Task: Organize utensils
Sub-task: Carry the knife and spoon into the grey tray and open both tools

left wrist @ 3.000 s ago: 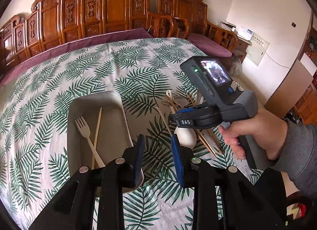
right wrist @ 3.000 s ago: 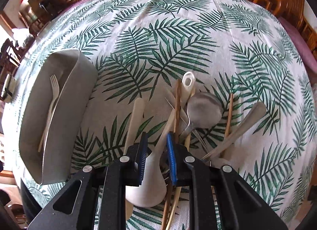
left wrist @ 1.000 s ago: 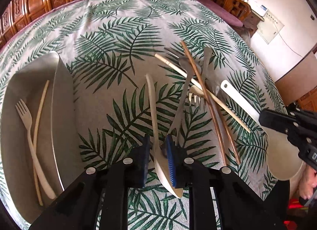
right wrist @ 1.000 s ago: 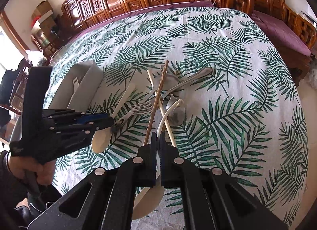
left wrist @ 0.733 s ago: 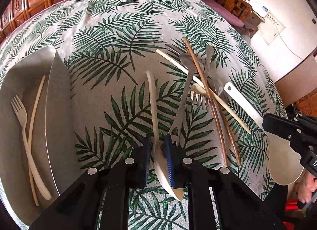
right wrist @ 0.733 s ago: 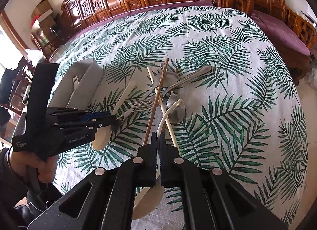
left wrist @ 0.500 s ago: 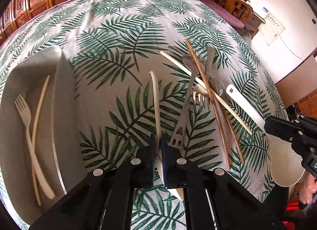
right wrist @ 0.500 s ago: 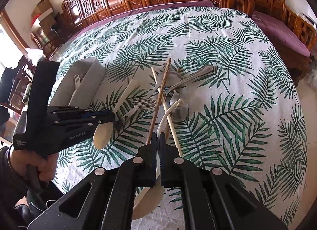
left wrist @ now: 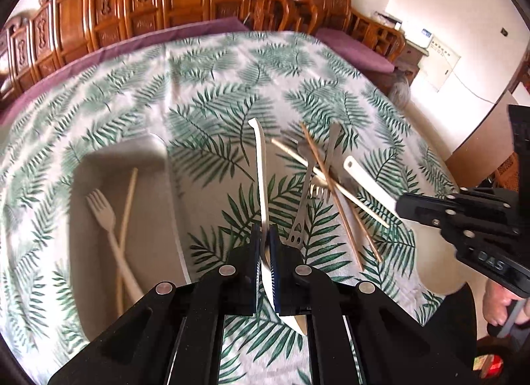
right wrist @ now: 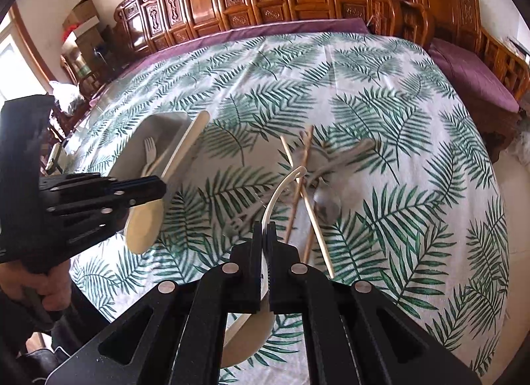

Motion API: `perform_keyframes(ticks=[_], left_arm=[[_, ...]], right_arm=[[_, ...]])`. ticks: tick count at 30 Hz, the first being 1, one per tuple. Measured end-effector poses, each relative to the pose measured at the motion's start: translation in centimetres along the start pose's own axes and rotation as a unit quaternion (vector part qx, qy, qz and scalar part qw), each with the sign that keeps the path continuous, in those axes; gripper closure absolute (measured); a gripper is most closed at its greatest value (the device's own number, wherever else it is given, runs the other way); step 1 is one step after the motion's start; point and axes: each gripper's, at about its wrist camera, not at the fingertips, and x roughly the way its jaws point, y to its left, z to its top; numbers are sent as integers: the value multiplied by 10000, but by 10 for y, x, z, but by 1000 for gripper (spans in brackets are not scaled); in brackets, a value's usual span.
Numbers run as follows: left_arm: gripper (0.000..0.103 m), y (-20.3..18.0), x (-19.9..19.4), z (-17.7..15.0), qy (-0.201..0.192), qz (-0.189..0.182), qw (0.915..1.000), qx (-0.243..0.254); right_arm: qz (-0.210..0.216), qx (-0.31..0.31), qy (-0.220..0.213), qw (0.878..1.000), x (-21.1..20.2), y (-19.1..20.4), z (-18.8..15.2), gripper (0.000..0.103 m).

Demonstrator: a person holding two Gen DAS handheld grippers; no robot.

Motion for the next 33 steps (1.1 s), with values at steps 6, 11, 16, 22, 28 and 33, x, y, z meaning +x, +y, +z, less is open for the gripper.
perform_keyframes(ticks=[6,11,16,22,28,33], left_arm=[[98,8,-32,0,-276,22,9996,34],[98,19,-49,-2,-410,56,9991,6],[98,35,-54,-8,-409,139,9991,-51],[98,58,-56,-17,-372,207,9989,-192],[98,78,-52,-23,-338,251,9988,-264],[98,97,-46,-26,-304,260,9985,-383]], right_arm=[[26,-97,-119,9999,-7,14,8,99],[70,-146,-196,9997,-13,27,13,99],[114,-256,-230,9993,-16,42,18,99],[167,-389,-222,9989,-15,62,23,99],[187,-501,-176,9984,-7,83,29,99],[202,-625,-100,9978,3,103,37,99]])
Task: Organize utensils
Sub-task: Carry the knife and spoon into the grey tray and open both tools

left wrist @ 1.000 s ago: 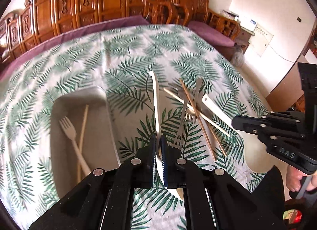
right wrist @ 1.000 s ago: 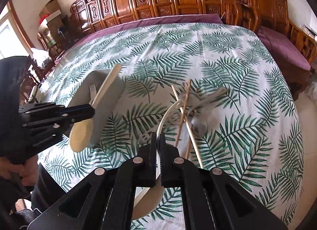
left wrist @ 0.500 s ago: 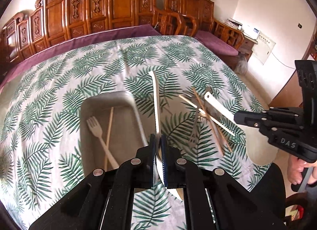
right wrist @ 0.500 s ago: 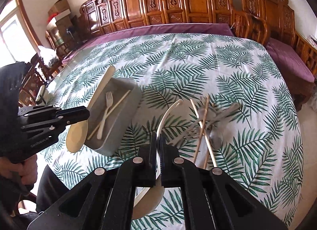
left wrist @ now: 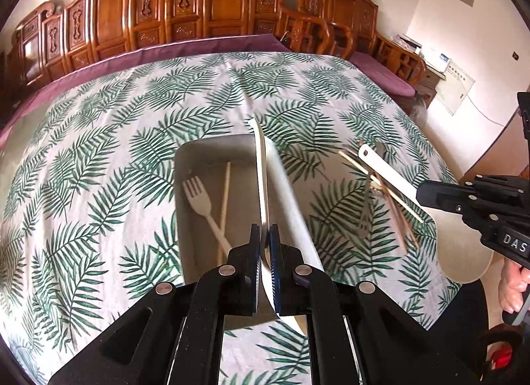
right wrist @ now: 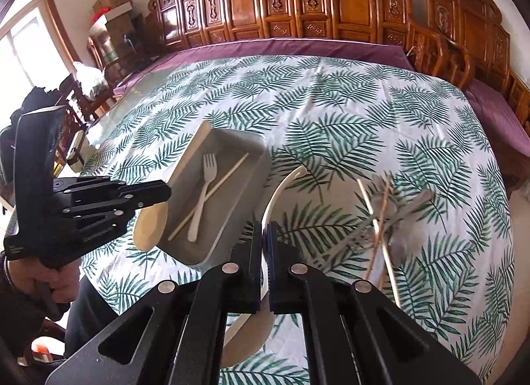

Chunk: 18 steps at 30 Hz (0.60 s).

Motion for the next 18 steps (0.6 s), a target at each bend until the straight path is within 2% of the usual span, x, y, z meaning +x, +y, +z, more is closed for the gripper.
perform_keyframes(ticks=[10,18], left_arm=[[98,29,14,-2,82,103,9998,-174],[95,42,-2,2,-145,122,9995,-267]], right_arm=[[91,-302,168,9994,26,33,18,99],[126,-421,234,9988,46,49,31,99]])
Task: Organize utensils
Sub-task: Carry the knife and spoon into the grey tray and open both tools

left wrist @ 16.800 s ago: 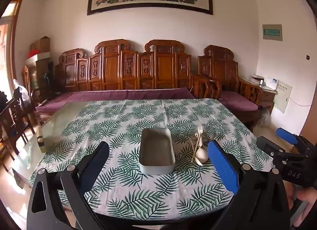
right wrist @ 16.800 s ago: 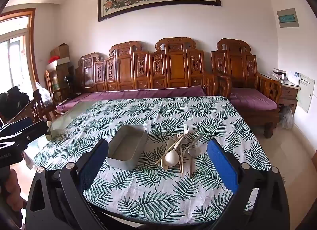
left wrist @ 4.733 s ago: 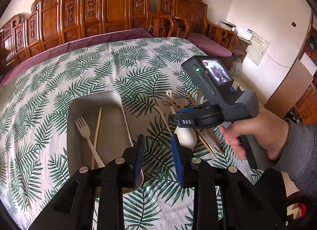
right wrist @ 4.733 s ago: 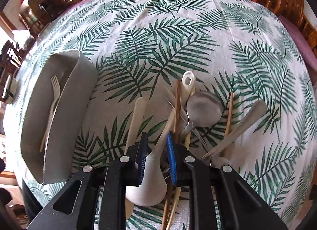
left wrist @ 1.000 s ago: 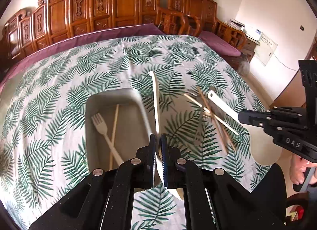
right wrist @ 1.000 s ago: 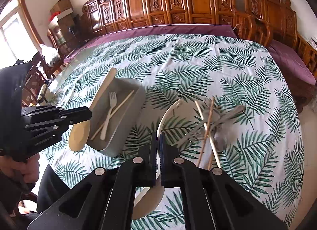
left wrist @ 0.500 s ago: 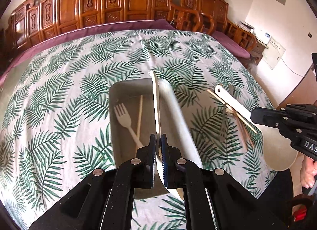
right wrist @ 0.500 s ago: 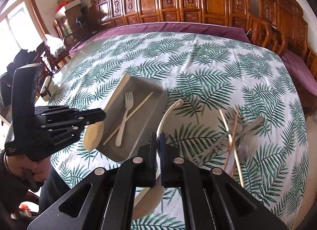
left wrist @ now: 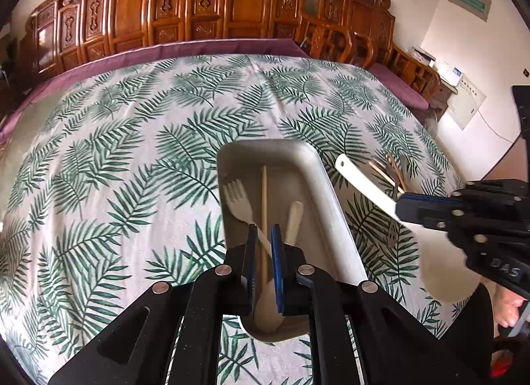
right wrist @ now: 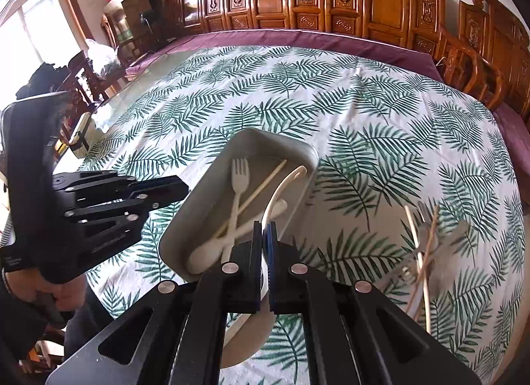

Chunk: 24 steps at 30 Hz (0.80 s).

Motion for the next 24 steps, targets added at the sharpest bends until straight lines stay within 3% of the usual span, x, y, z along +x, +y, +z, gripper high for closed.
perform_keyframes(ticks=[15,24], left_arm=[[92,16,-43,2,-374,261,9989,-53],[92,17,-52,0,-419,331,9986,-60]], right_arm=[[138,23,228,9996,60,12,17,99],[106,-21,220,9997,71,14,24,98]])
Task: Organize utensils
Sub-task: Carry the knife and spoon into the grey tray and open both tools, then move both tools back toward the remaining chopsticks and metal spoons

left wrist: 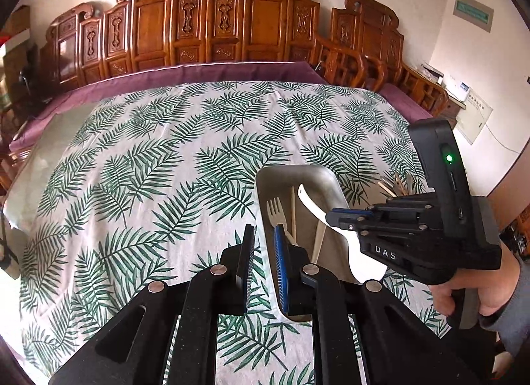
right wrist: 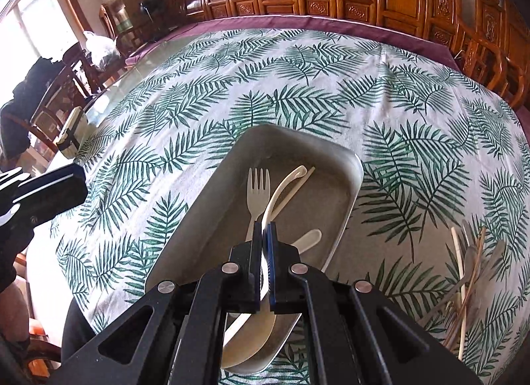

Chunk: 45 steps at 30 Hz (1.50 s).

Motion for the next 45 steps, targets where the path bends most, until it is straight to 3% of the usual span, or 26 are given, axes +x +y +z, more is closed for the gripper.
perform_keyframes(ticks=[11,21,25,27,29,35,40,45], left_arm=[[92,-10,-3,0,8,-23,10000,51],[91,-41,0,2,18,-222,9995,240],[78,-60,4,2,37,-326,9988,354],[74,-70,7,3,65,-384,9983,426],[62,-78,9,2,83,-422,9980,473],[39,-104,18,1,132,-511,9966,633],[31,-117,23,-2,180,-570,9958,687],[31,-129,30,-7,302,-603,9946,795]], right_arm=[[55,144,-114,9998,-17,-11,-7,98],[-301,277,-365,9985,-76,-48,-57,98],[-519,457,-377,9969,-92,-76,-79,98],[-621,605,-362,9956,-99,-94,-91,92],[-684,754,-350,9942,-102,-109,-100,86],[-683,1203,-336,9898,-103,-144,-123,85],[-687,1287,-225,9890,-92,-157,-129,85],[-664,1271,-46,9897,-72,-162,-130,85]])
